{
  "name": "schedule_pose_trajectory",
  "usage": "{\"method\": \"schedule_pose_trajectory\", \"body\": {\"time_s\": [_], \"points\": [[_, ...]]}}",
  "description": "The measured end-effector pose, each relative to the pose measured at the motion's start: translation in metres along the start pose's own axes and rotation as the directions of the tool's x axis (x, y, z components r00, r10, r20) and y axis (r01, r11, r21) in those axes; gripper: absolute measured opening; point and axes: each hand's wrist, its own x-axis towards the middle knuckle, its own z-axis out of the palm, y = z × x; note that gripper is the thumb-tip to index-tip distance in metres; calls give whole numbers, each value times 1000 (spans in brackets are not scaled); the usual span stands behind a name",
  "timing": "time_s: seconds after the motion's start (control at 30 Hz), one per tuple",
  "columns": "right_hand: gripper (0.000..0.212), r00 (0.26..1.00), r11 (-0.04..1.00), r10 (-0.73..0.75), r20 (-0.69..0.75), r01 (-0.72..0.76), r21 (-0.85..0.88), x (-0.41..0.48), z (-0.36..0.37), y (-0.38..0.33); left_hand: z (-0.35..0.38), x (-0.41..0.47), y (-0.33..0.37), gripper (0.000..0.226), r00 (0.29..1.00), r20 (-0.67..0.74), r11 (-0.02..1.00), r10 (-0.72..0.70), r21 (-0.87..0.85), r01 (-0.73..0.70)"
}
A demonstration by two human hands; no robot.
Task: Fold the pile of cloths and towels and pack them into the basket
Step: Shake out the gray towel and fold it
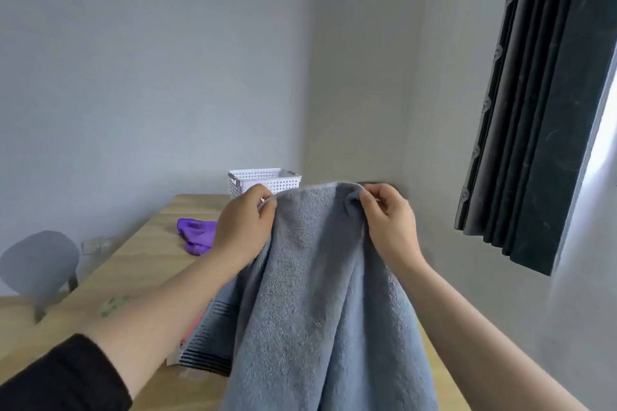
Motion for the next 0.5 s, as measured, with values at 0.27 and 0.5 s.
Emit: {"method": "schedule_pose_trajectory", "body": {"time_s": [0.27,0.5], "points": [[35,787,826,540,300,-427,-367,-30,5,127,80,-61,-63,19,879,424,971,-218,8,238],[24,817,777,540,200,-394,-491,-52,-5,150,80,-94,-85,28,891,426,986,-157,25,162]]}}
